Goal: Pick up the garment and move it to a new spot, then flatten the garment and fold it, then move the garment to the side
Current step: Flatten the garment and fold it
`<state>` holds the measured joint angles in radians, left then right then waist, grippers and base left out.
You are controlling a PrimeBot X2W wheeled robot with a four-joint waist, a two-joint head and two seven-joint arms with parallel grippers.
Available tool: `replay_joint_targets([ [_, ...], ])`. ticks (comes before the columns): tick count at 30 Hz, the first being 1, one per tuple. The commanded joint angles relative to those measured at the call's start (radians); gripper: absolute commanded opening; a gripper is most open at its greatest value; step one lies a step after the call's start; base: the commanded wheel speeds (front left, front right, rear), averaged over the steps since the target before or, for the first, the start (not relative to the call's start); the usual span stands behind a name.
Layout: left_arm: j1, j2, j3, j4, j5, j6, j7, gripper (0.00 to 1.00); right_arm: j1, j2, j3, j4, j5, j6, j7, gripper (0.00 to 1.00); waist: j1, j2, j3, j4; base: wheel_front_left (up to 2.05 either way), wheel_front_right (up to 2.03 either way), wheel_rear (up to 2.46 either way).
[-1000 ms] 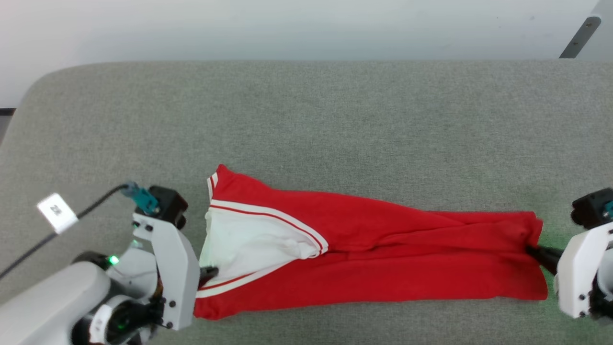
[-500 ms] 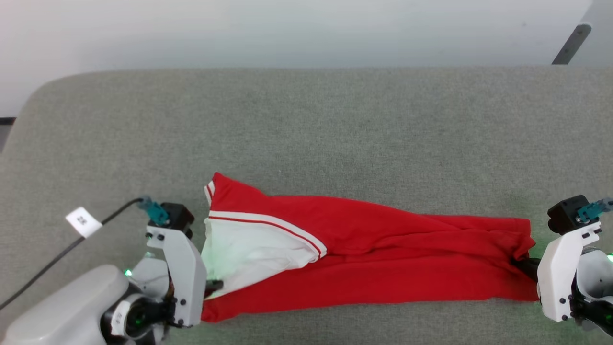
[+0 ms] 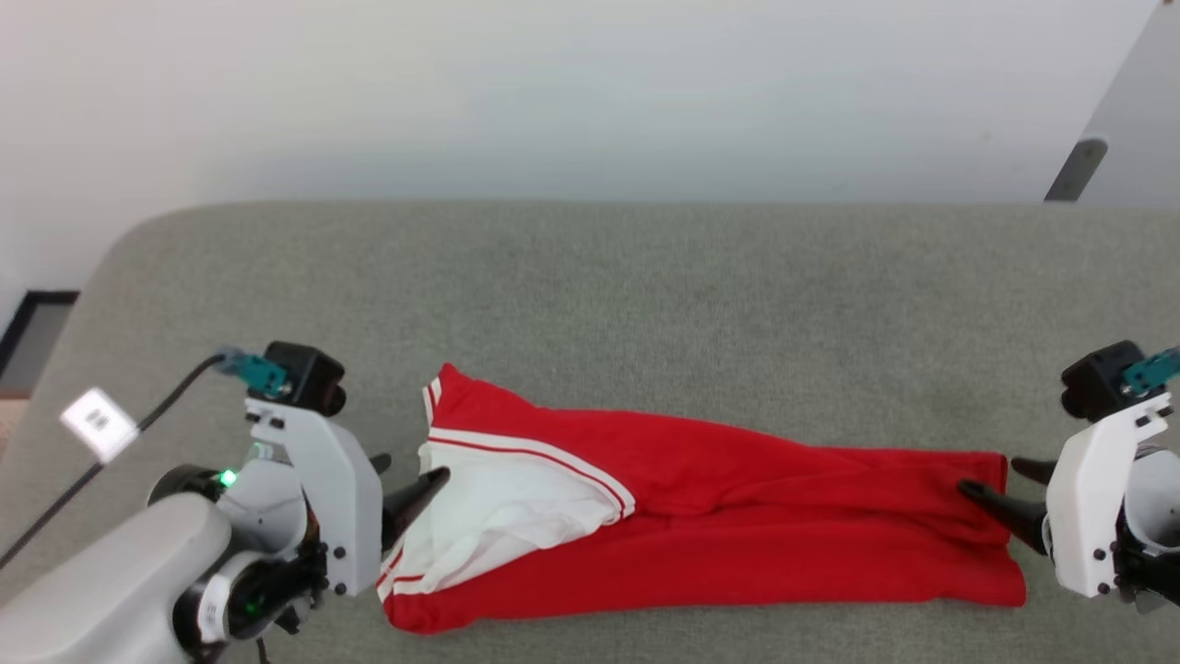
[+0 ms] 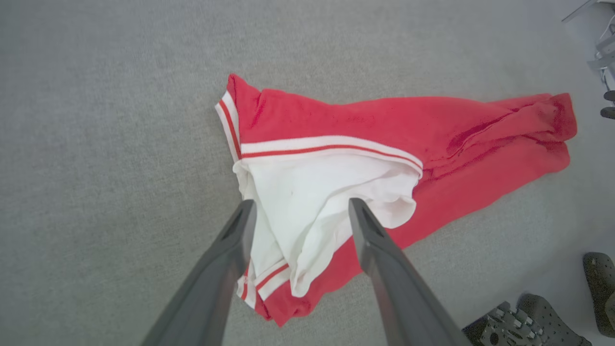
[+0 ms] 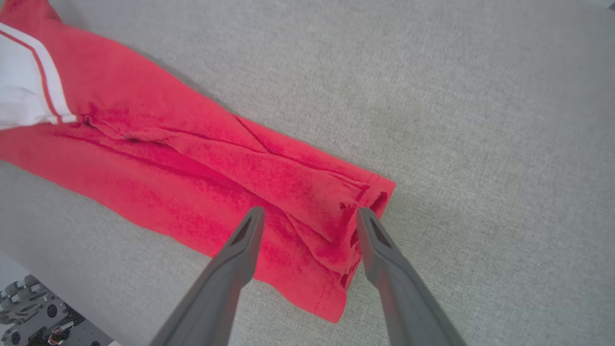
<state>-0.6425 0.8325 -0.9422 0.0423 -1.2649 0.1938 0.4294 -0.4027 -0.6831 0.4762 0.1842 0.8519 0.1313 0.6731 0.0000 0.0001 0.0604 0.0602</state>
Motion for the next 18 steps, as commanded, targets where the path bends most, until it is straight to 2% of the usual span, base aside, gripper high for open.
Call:
replay_joint_targets([
  [1, 0.025, 0.008, 0.010, -0.015, 0.014, -0.002, -0.041, 1.00, 0.020, 0.007, -0.021, -0.014, -0.010, -0.001, -0.014, 1.00, 0.0000, -0.0001, -0.041, 0.007, 0.00, 0.00, 0.00],
  [9, 0.138, 0.038, 0.077, -0.057, 0.096, 0.012, -0.354, 1.00, 0.099, 0.046, -0.134, -0.021, -0.083, -0.001, -0.110, 1.00, 0.0000, -0.0001, -0.084, 0.014, 0.00, 0.00, 0.00],
  [18, 0.260, 0.053, 0.138, -0.048, 0.160, 0.060, -0.628, 1.00, 0.159, 0.091, -0.227, 0.067, -0.099, -0.001, -0.088, 1.00, 0.0000, -0.0001, -0.093, 0.031, 0.00, 0.00, 0.00],
])
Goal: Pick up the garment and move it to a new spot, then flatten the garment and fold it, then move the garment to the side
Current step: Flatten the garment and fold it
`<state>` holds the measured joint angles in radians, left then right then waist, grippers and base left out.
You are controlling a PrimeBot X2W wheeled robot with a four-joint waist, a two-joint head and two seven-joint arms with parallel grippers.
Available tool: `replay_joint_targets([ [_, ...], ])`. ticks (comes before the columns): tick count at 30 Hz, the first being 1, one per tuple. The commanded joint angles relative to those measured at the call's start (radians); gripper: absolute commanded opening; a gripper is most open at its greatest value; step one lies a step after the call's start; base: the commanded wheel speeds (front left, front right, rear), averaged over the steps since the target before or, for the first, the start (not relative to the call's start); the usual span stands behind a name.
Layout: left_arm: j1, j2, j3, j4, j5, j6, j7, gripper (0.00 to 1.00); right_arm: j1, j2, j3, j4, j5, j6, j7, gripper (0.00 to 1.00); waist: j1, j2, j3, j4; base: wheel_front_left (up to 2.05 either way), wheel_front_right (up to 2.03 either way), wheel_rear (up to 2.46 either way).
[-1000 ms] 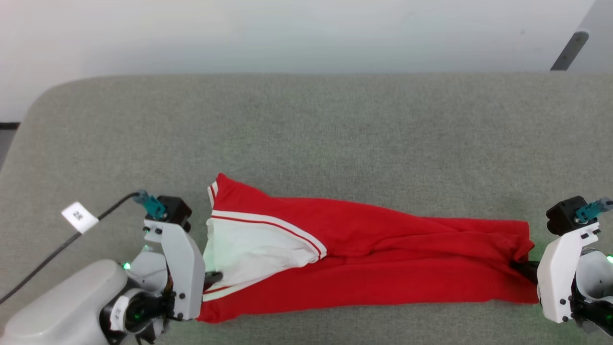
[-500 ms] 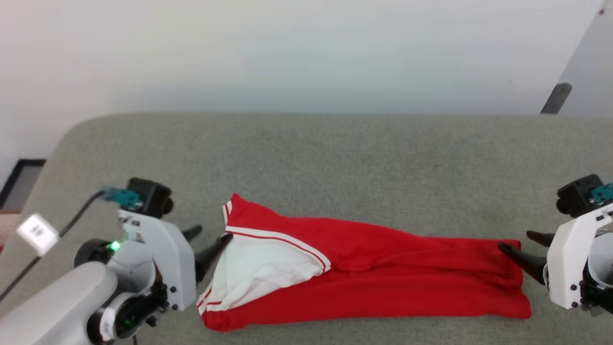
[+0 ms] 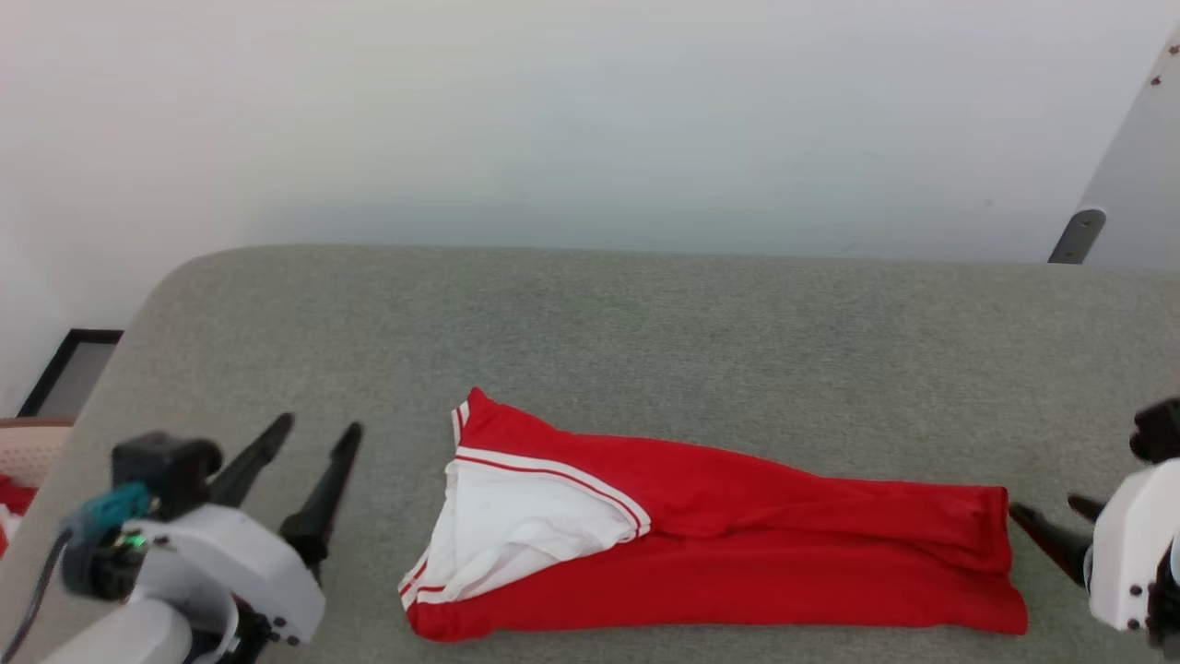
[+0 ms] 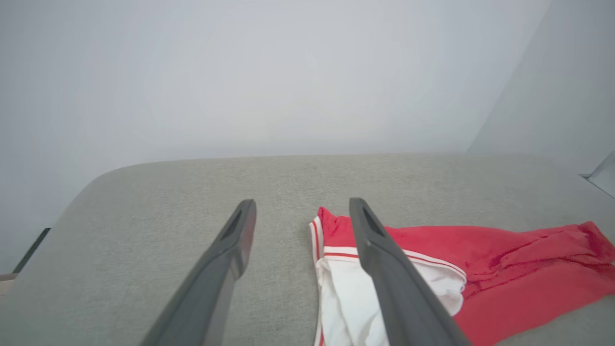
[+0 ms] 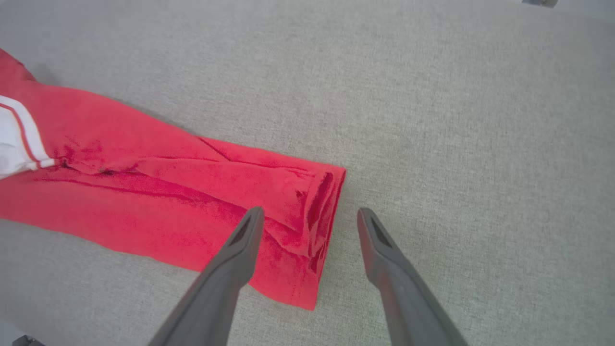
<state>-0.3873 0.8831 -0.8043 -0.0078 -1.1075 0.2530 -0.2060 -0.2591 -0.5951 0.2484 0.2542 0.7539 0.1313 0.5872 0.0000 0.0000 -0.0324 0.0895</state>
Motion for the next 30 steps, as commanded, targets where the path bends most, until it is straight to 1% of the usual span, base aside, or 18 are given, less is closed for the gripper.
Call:
replay_joint_targets([
  [1, 0.016, 0.002, 0.007, 0.005, 0.012, 0.006, -0.012, 1.00, 0.015, 0.003, -0.006, 0.009, -0.006, -0.001, 0.003, 1.00, 0.0000, 0.0000, -0.001, 0.006, 0.00, 0.00, 0.00],
  [4, 0.059, -0.017, 0.034, 0.015, 0.035, 0.014, -0.047, 1.00, 0.022, 0.017, -0.033, 0.050, -0.002, -0.001, 0.020, 1.00, 0.0000, 0.0000, -0.001, 0.021, 0.00, 0.00, 0.00],
  [7, 0.106, -0.039, 0.082, 0.032, 0.062, 0.018, -0.057, 1.00, 0.020, 0.021, -0.045, 0.084, -0.013, -0.001, 0.030, 1.00, 0.0000, 0.0000, 0.002, 0.035, 0.00, 0.00, 0.00],
  [11, 0.176, -0.101, 0.203, 0.030, 0.146, 0.000, -0.057, 1.00, 0.007, 0.027, -0.049, 0.127, -0.012, -0.001, 0.044, 1.00, 0.0000, 0.0000, 0.013, 0.057, 0.00, 0.00, 0.00],
  [17, 0.280, -0.207, 0.381, 0.036, 0.276, -0.054, -0.057, 1.00, -0.032, 0.026, -0.028, 0.190, -0.009, -0.001, 0.047, 1.00, 0.0000, 0.0000, 0.044, 0.088, 0.00, 0.00, 0.00],
  [19, 0.306, -0.248, 0.435, 0.038, 0.313, -0.079, -0.057, 1.00, -0.043, 0.028, -0.016, 0.217, -0.009, -0.001, 0.050, 1.00, 0.0000, 0.0000, 0.054, 0.099, 0.00, 0.00, 0.00],
  [26, 0.374, -0.375, 0.574, 0.065, 0.419, -0.162, -0.057, 1.00, -0.093, 0.051, 0.024, 0.318, 0.002, -0.001, 0.056, 1.00, 0.0000, 0.0000, 0.086, 0.126, 0.00, 0.00, 0.00],
  [30, 0.397, -0.438, 0.631, 0.078, 0.480, -0.207, -0.057, 1.00, -0.113, 0.074, 0.045, 0.379, 0.013, -0.001, 0.056, 1.00, 0.0000, 0.0000, 0.102, 0.139, 0.00, 0.00, 0.00],
])
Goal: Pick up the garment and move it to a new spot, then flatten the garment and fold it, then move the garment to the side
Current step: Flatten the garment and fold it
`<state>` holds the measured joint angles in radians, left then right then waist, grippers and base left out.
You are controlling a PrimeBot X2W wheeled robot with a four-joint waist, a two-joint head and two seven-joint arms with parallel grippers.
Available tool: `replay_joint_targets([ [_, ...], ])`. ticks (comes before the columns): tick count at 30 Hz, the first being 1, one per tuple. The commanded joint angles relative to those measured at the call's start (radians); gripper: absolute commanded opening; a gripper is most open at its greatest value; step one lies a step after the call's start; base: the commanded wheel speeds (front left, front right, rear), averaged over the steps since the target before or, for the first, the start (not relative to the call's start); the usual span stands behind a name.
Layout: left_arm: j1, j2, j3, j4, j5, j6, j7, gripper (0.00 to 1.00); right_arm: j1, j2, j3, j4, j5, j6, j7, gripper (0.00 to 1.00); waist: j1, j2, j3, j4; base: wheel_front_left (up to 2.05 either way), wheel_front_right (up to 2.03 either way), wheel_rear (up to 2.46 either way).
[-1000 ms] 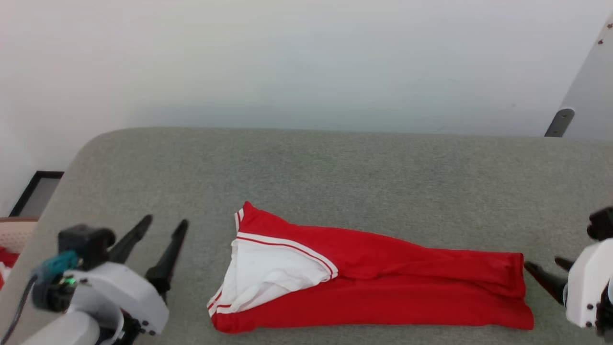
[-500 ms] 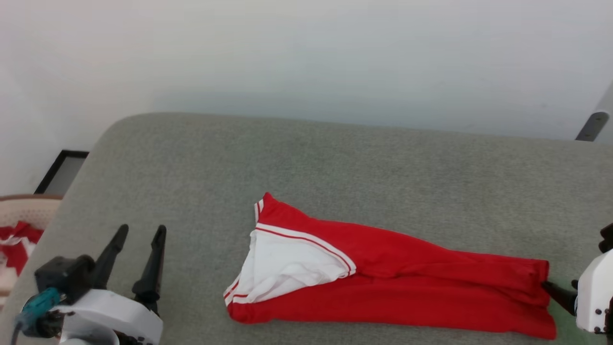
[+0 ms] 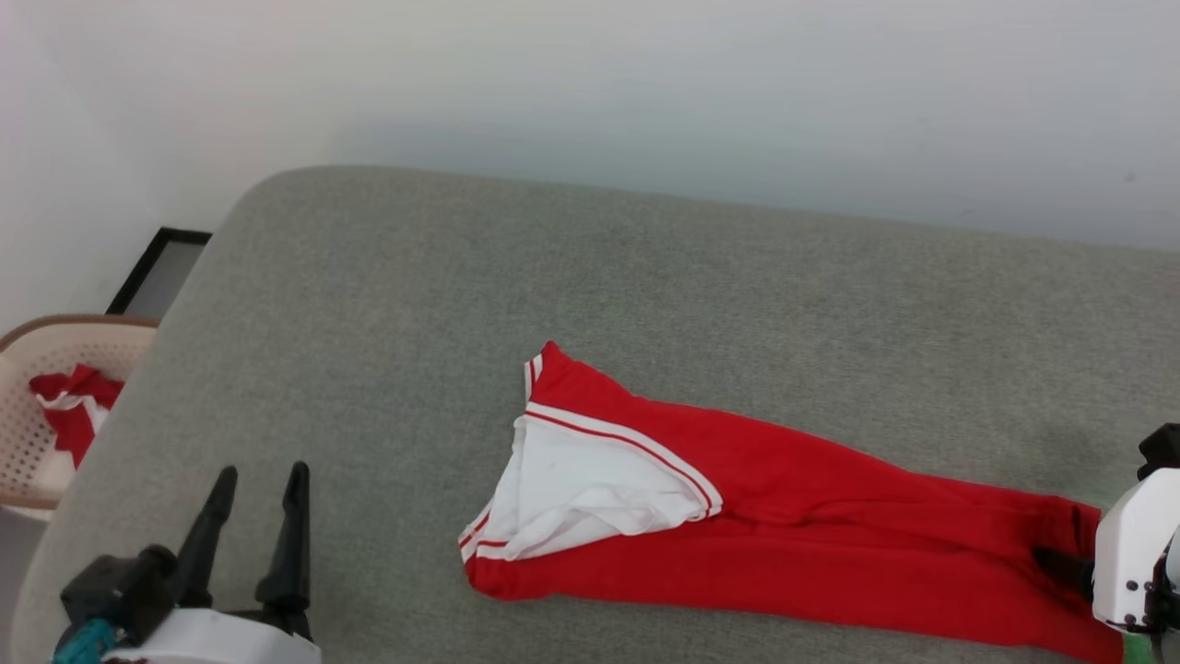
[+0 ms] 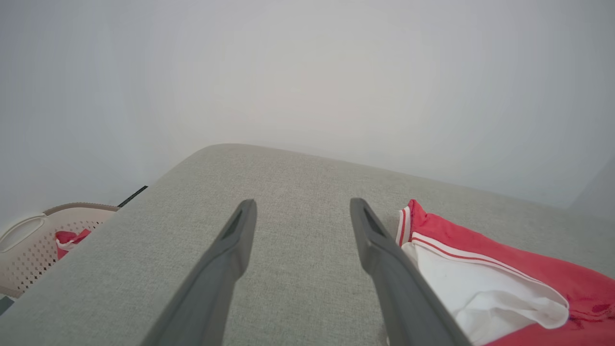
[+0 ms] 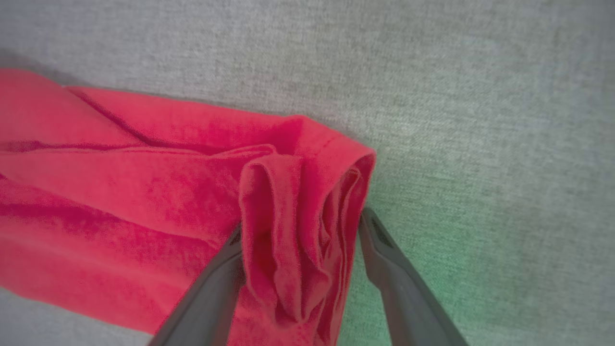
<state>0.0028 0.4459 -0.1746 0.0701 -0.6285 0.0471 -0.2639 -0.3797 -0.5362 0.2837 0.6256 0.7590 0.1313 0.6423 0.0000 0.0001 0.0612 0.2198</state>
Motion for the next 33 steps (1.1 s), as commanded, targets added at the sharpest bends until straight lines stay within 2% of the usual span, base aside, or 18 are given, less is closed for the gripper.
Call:
replay_joint_targets([
  [1, 0.010, -0.017, 0.015, 0.004, 0.016, -0.014, 0.000, 1.00, 0.005, 0.023, 0.017, 0.022, 0.010, -0.001, 0.004, 1.00, 0.0000, -0.0001, 0.011, 0.011, 0.00, 0.00, 0.00],
  [3, 0.019, -0.045, 0.045, 0.009, 0.042, -0.033, 0.000, 1.00, 0.001, 0.036, 0.029, 0.055, 0.017, 0.000, 0.017, 1.00, 0.0000, -0.0001, 0.014, 0.016, 0.00, 0.00, 0.00],
  [5, 0.025, -0.073, 0.076, 0.015, 0.065, -0.054, 0.000, 1.00, -0.006, 0.046, 0.049, 0.068, 0.029, 0.000, 0.027, 0.00, 0.0000, -0.0001, 0.017, 0.020, 0.00, 0.00, 0.00],
  [14, 0.042, -0.170, 0.202, 0.034, 0.140, -0.125, 0.000, 1.00, -0.025, 0.022, 0.093, 0.069, 0.095, 0.000, 0.023, 0.00, 0.0000, -0.0001, 0.020, 0.026, 0.00, 0.00, 0.00],
  [18, 0.043, -0.200, 0.238, 0.040, 0.163, -0.144, 0.000, 1.00, -0.036, -0.011, 0.115, 0.050, 0.115, 0.000, 0.007, 0.00, 0.0000, -0.0001, 0.018, 0.020, 0.00, 0.00, 0.00],
  [27, 0.065, -0.225, 0.292, 0.041, 0.200, -0.166, 0.000, 1.00, -0.068, -0.114, 0.127, 0.076, 0.108, -0.001, -0.050, 0.00, 0.0000, -0.0001, -0.006, -0.013, 0.00, 0.00, 0.00],
  [33, 0.068, -0.236, 0.300, 0.042, 0.211, -0.173, 0.000, 1.00, -0.104, -0.165, 0.122, 0.153, 0.089, -0.001, -0.090, 0.00, 0.0000, -0.0001, -0.012, -0.037, 0.00, 0.00, 0.00],
])
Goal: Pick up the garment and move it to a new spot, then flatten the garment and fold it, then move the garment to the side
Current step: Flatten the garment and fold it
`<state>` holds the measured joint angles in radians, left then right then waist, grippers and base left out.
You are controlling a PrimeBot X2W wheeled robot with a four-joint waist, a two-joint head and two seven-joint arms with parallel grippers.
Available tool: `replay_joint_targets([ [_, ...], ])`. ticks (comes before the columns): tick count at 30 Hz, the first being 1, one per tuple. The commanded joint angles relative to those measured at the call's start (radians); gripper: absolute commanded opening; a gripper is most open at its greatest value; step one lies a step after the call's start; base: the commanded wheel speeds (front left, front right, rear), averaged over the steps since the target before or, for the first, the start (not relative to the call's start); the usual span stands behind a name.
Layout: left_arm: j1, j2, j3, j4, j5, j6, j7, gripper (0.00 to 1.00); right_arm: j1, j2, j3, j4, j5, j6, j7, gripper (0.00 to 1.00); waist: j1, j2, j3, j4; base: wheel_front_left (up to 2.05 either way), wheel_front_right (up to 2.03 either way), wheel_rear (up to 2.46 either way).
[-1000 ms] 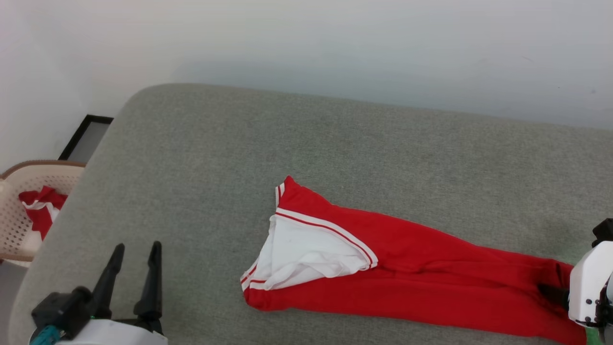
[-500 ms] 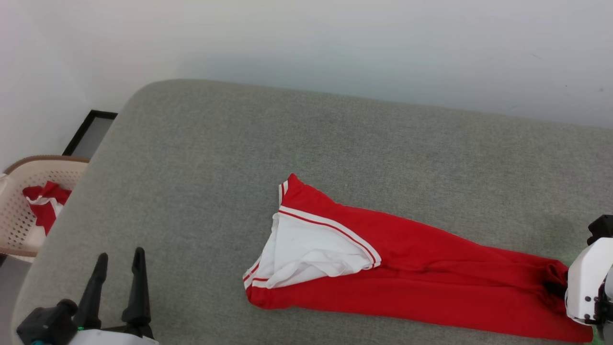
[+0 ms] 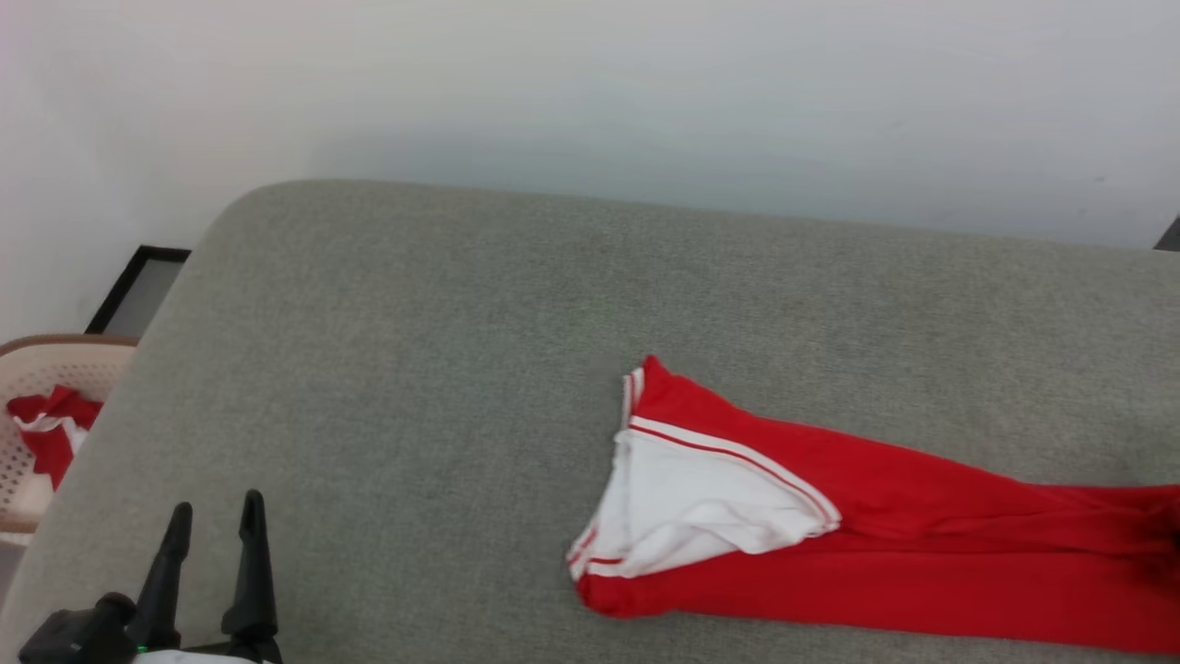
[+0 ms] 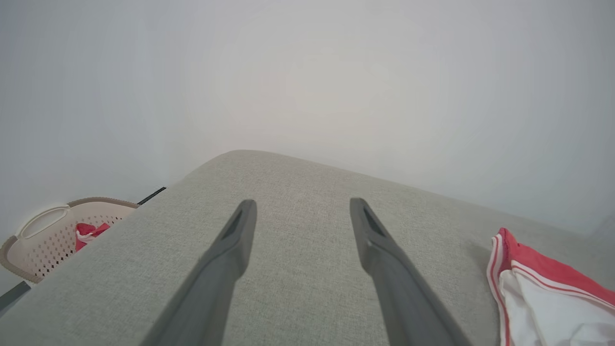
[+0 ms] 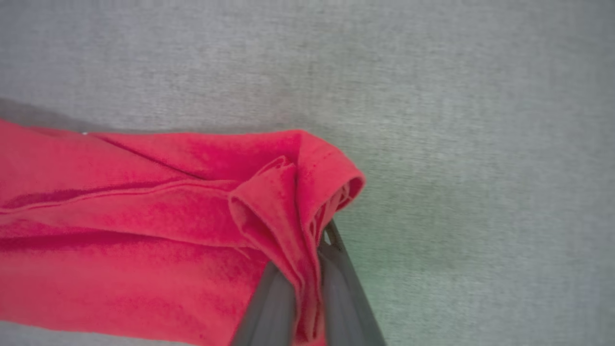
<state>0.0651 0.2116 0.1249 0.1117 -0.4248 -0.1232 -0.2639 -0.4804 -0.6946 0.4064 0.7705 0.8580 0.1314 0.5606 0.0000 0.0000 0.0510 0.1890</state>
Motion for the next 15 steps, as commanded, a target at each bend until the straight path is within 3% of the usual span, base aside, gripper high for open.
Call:
replay_joint_targets([
  [1, 0.004, -0.003, 0.000, 0.001, 0.008, -0.003, 0.000, 1.00, -0.013, -0.009, 0.000, 0.023, -0.018, -0.001, -0.015, 0.00, 0.0000, 0.0000, -0.004, -0.009, 0.00, 0.00, 0.00],
  [9, 0.018, 0.000, 0.002, 0.009, 0.007, -0.008, 0.000, 1.00, -0.049, 0.001, 0.027, 0.067, -0.034, -0.001, -0.028, 0.00, 0.0000, 0.0000, -0.021, -0.036, 0.00, 0.00, 0.00],
  [15, 0.043, 0.005, 0.003, 0.020, -0.004, -0.007, 0.000, 1.00, -0.037, 0.035, 0.087, -0.052, 0.039, -0.001, 0.006, 0.00, 0.0000, 0.0000, -0.048, -0.063, 0.00, 0.00, 0.00],
])
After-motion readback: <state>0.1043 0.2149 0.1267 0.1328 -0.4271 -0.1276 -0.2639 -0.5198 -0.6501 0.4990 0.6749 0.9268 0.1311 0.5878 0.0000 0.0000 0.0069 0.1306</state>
